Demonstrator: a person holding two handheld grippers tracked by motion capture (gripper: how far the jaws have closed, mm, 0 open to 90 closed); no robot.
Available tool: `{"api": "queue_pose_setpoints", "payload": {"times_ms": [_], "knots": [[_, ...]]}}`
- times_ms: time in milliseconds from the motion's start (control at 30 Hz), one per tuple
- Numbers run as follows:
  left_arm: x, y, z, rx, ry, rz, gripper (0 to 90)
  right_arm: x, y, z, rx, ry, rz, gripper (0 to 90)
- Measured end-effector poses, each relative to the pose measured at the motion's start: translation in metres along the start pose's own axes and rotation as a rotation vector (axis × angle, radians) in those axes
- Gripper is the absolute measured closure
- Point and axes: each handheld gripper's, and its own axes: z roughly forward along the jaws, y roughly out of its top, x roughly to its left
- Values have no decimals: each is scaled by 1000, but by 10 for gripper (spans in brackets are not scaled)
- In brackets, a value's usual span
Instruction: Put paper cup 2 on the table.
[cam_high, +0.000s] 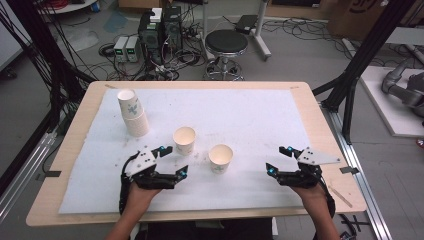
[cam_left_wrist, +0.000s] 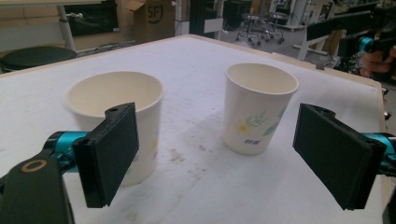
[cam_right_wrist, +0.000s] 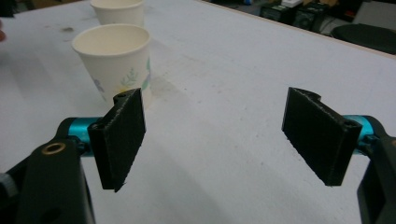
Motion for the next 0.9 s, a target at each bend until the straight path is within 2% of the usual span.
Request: {"api": "queue_pose_setpoints", "payload": {"times_ms": [200,333,500,900], "knots": [[23,5,-22,-37,45,-20,145,2,-3,-4,4,-37,23,217],[31,4,-34,-57,78,-21,147,2,-4,-8,-9,-54,34,217],[34,3,-42,-70,102,-16,147,5,-5,-9,-5,-60,36,217],[32,-1,-47,-72,109,-22,152,9,-2,-8,-12,-62,25,217]]}}
